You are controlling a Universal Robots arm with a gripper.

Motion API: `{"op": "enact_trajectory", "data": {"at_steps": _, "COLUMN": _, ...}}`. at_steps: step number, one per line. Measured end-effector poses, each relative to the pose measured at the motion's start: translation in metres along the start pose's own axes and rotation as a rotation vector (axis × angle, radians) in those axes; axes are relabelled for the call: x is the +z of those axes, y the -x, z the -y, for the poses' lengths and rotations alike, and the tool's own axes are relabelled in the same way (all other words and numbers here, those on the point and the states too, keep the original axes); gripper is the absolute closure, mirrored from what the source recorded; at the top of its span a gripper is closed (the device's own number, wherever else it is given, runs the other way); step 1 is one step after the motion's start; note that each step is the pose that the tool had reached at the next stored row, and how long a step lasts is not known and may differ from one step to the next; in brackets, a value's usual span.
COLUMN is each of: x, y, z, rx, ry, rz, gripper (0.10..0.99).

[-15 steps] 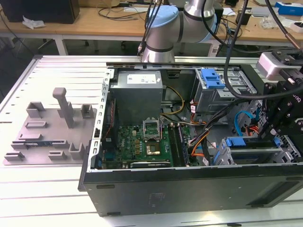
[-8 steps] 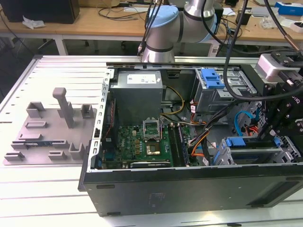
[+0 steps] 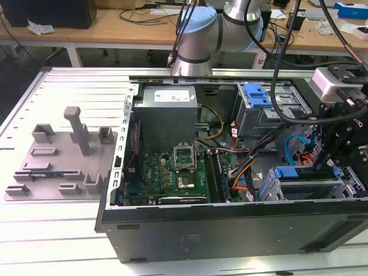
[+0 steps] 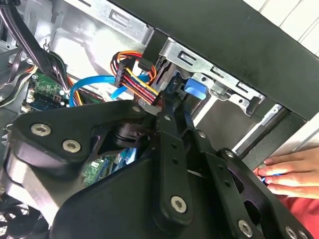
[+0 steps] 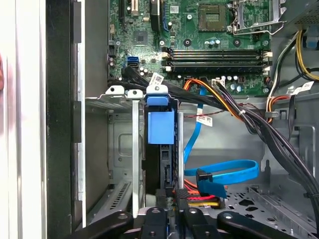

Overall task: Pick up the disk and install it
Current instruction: 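Insert the first disk wire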

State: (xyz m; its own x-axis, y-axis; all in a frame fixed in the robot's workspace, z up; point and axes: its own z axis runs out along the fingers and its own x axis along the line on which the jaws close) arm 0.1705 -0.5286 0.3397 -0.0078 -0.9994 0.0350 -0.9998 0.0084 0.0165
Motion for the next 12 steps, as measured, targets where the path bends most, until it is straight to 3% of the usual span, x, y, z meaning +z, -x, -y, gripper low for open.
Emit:
{"op": "enact_trajectory", "data": {"at_steps": 1, "x": -0.0032, "y": -0.0001, "z": 0.0000, "rx": 0.000, "ry": 0.000, "rz": 0.0000, "gripper": 0.843}}
{"op": "enact_trajectory", "data": {"at_steps": 6, "x": -0.0183, "y": -0.0006, "z": -0.0002, "rx": 0.000, "ry": 0.000, "rz": 0.0001, "gripper": 0.843}}
{"op": "enact_trajectory", "data": {"at_steps": 10, "x": -0.0434, "y": -0.0001, "z": -0.0007, "rx": 0.000, "ry": 0.000, "rz": -0.0005, "gripper": 0.843}}
{"op": "enact_trajectory", "data": {"at_steps": 12, "x": -0.0472, "y": 0.0004, "z": -0.0007, "rx": 0.000, "ry": 0.000, "rz": -0.0014, "gripper": 0.843}}
